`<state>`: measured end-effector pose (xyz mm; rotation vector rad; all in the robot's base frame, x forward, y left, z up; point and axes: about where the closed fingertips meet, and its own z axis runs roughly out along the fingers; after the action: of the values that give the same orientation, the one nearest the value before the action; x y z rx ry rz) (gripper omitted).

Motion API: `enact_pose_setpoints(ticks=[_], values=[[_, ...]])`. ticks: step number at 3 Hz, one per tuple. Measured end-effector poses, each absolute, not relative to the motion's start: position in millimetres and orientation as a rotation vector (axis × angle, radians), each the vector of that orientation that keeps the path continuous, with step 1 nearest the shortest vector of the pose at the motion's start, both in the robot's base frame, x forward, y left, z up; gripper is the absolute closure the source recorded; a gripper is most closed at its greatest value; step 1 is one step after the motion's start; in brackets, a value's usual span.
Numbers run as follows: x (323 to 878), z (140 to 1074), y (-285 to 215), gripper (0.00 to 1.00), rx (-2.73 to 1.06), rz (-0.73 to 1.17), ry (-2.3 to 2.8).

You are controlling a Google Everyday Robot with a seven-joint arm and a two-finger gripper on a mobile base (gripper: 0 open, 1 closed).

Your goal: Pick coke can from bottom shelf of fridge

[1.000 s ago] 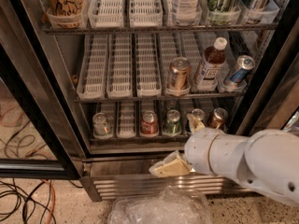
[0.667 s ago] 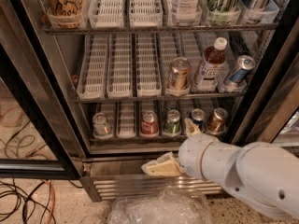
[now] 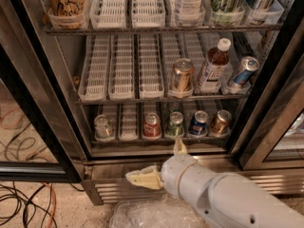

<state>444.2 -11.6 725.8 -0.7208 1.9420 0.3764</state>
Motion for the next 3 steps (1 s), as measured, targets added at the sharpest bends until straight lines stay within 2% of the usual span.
enact_pose_setpoints(ticks=[2, 3], values=[[445.9, 677.5, 15.2, 0.00, -0.554, 0.369, 1.962], [449.2, 659.1, 3.4, 0.00, -0.435, 0.338, 1.975]])
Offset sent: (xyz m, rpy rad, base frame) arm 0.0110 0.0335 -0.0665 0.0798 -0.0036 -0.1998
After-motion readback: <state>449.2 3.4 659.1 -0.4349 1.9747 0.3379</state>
